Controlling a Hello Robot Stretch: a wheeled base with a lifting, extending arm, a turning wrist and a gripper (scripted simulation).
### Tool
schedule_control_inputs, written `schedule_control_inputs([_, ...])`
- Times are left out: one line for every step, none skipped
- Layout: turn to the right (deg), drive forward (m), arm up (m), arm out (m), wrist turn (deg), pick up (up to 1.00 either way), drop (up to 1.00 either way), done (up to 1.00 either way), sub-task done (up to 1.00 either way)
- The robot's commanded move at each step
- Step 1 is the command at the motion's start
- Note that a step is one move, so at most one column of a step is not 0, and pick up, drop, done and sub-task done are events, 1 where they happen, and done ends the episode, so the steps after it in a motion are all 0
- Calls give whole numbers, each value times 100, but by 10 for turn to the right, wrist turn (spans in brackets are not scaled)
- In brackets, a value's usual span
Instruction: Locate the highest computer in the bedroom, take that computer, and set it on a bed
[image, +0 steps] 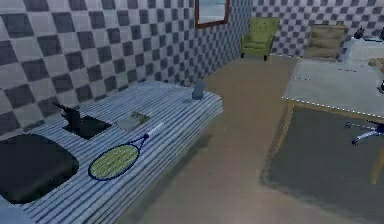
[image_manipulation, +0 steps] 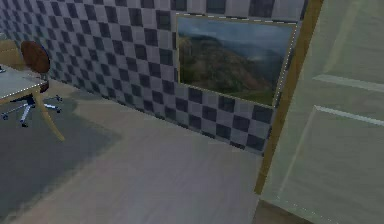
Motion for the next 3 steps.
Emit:
schedule_control_inputs([0,50,0,0,0,0,0,0,0])
schedule_control_inputs([210,0,0,0,0,0,0,0,0])
schedule_control_inputs([0,100,0,0,0,0,0,0,0])
